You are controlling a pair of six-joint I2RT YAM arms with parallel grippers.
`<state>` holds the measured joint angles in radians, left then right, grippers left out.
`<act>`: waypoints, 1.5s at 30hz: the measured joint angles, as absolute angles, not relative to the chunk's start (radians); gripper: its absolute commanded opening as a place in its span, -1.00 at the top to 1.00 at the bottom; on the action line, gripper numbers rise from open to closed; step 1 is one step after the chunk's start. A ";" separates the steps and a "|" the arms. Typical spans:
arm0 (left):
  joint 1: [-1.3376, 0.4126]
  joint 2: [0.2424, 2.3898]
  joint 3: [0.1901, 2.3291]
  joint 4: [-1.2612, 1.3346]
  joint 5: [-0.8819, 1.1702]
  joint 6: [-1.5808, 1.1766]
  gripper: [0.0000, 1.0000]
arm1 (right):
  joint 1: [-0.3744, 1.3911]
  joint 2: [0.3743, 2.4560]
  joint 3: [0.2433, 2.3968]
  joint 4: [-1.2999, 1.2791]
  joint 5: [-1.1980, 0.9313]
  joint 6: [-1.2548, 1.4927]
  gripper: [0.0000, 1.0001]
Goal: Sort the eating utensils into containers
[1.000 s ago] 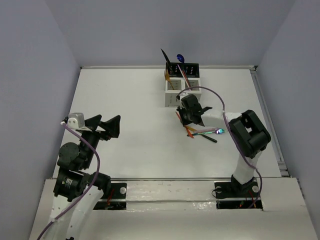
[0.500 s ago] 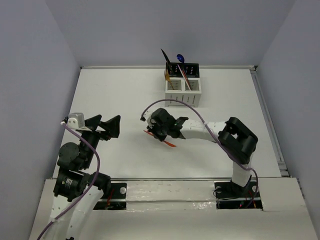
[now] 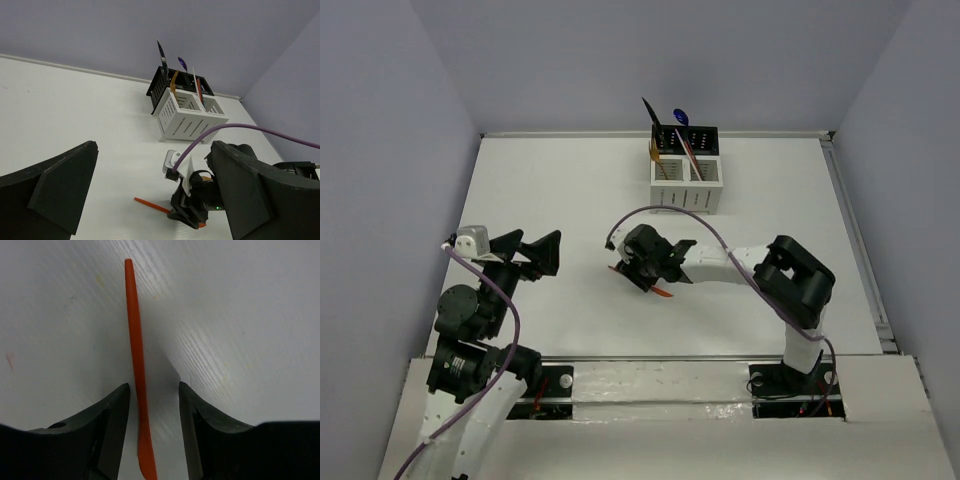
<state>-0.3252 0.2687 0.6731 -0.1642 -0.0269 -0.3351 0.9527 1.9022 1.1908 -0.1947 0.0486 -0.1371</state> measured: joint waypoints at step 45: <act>-0.325 0.269 0.673 -0.165 -0.027 -0.335 -0.98 | 0.937 1.890 1.127 -0.051 0.266 0.490 -0.68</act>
<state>-0.3252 0.2687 0.6735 -0.1646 -0.0265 -0.3351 0.9371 1.8904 1.1275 -0.0509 0.2665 0.4896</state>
